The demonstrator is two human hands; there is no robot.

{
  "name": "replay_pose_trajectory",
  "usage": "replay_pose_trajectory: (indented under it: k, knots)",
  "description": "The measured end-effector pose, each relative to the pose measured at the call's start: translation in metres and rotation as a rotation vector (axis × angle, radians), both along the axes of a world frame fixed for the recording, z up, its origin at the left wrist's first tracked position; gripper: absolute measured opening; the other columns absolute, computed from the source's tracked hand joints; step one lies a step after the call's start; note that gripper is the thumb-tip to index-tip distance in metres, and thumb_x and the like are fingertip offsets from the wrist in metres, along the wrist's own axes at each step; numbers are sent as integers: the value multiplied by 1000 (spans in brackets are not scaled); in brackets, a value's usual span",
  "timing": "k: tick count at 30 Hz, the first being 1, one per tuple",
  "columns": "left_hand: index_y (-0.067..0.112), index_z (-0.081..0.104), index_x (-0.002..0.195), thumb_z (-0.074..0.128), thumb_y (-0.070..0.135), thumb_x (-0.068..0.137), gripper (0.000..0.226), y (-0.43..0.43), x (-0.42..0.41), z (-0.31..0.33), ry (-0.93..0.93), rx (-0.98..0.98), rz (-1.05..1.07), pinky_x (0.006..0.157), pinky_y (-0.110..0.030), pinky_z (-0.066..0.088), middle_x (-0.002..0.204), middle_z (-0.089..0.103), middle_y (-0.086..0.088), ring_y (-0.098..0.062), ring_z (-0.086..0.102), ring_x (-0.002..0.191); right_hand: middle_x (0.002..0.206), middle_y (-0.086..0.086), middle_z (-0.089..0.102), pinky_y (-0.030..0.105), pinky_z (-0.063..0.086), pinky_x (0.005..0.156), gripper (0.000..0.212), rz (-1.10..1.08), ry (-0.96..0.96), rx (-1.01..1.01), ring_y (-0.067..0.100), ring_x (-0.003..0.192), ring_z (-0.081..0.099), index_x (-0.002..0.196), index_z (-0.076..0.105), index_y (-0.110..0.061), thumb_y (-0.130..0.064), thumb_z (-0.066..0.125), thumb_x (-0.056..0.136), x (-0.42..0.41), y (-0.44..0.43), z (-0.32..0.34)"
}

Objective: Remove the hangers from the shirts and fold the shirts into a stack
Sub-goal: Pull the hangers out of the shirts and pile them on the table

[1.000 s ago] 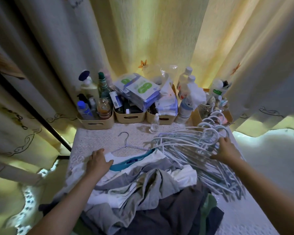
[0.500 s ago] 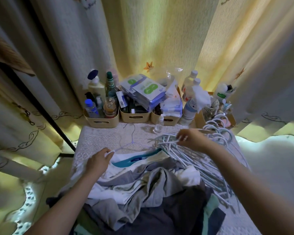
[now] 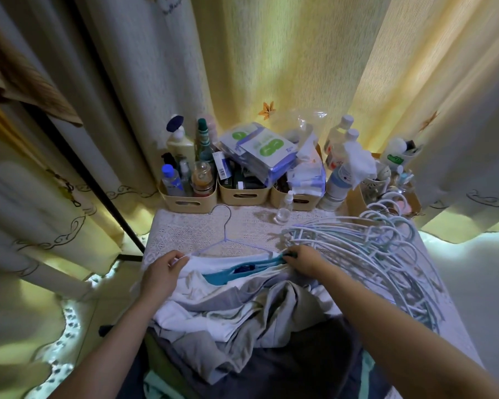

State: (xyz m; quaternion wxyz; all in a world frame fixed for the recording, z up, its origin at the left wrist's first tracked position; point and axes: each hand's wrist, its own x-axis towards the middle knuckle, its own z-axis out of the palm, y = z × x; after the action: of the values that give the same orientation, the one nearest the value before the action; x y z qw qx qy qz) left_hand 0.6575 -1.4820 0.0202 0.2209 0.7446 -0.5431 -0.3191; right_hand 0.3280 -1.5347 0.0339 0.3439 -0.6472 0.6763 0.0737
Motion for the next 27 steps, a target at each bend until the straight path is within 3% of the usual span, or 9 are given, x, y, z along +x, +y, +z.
replay_pose_trajectory:
  k: [5, 8, 12, 15, 20, 24, 27]
  knots:
    - [26, 57, 74, 59, 33, 92, 19, -7, -5, 1, 26, 31, 3, 71, -36, 43, 79, 65, -5, -29, 58, 80, 130, 10, 57, 30, 41, 97, 33, -11, -28, 65, 27, 116, 53, 124, 60, -15, -19, 46, 94, 1, -4, 4]
    - [29, 54, 68, 60, 33, 90, 24, -11, -11, 6, 45, 39, -45, 70, -36, 45, 72, 61, -1, -27, 57, 76, 128, 10, 58, 30, 41, 94, 31, -38, -102, 61, 25, 112, 54, 121, 61, -15, -25, 45, 96, 0, 0, 4]
    - [21, 67, 78, 65, 27, 88, 12, -15, -22, 13, 68, -28, -66, 78, -39, 49, 82, 69, -6, -28, 62, 83, 107, 3, 66, 26, 42, 77, 39, -116, -197, 31, 16, 91, 57, 110, 68, -17, -46, 48, 95, -2, 10, -1]
    - [9, 74, 91, 67, 18, 87, 11, -16, -30, 14, 84, -102, -68, 83, -35, 49, 95, 73, -7, -24, 64, 91, 100, 8, 71, 31, 50, 78, 33, -175, -190, -57, 22, 89, 64, 104, 72, -12, -38, 53, 94, 6, 13, -6]
    - [8, 74, 94, 65, 18, 89, 14, -19, -37, 16, 48, -138, -52, 76, -25, 41, 97, 72, -6, -19, 61, 88, 85, 12, 68, 33, 47, 72, 30, -180, -203, -123, 27, 82, 62, 90, 71, -10, -32, 52, 96, 13, 16, -7]
    - [14, 73, 99, 61, 23, 91, 16, -22, -57, 18, 61, -125, -190, 73, -28, 44, 96, 68, 0, -16, 60, 88, 88, 11, 67, 44, 50, 83, 31, -131, -177, -169, 27, 86, 60, 88, 69, -12, -35, 50, 96, 14, 21, -8]
    - [23, 72, 99, 63, 34, 89, 17, -20, -75, 17, 29, -132, -263, 72, -32, 47, 89, 63, 7, -14, 61, 85, 89, 10, 65, 45, 48, 85, 28, -78, -147, -166, 27, 90, 58, 84, 65, -18, -36, 49, 97, 15, 22, -5]
